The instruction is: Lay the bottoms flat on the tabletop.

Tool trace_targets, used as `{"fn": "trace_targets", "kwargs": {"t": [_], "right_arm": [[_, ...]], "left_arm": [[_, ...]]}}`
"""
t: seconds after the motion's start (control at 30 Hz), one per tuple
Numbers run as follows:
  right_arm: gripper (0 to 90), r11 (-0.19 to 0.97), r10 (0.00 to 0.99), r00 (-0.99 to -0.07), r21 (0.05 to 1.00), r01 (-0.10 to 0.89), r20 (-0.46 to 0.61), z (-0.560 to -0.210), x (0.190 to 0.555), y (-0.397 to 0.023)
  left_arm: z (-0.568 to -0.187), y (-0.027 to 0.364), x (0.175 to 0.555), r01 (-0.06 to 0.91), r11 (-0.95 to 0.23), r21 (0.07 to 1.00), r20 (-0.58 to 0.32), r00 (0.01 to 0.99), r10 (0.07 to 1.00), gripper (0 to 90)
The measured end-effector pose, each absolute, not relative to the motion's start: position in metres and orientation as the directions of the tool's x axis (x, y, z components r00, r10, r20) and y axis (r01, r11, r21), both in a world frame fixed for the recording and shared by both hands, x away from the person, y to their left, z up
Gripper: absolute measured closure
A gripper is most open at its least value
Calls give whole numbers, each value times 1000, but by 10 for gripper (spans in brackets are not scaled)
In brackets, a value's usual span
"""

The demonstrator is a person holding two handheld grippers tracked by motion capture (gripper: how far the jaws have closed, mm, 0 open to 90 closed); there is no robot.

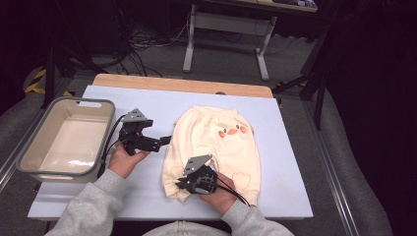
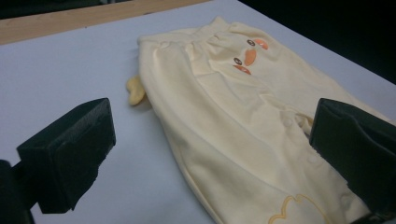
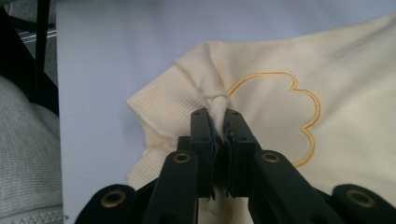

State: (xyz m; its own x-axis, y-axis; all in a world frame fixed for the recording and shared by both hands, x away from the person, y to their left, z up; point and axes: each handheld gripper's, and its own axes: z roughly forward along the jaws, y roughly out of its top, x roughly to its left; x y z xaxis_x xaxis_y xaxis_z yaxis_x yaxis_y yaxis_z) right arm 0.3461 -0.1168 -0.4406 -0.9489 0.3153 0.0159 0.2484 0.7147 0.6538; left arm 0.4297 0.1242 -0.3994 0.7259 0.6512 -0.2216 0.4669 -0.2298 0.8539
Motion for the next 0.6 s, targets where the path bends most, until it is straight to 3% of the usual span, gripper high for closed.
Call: {"fn": "trace_targets", "kwargs": {"t": [0.3,0.6], "right_arm": [[841,679,329,-944,690,251,20,-432,341,-124],[839,683,328,-945,688,247,14,-433,341,-123]], "left_arm": [[-409,105,452,512,-284,811,-182,681,709,99],[-423,88,470,551,-279,786,-204,657,725,182]]}}
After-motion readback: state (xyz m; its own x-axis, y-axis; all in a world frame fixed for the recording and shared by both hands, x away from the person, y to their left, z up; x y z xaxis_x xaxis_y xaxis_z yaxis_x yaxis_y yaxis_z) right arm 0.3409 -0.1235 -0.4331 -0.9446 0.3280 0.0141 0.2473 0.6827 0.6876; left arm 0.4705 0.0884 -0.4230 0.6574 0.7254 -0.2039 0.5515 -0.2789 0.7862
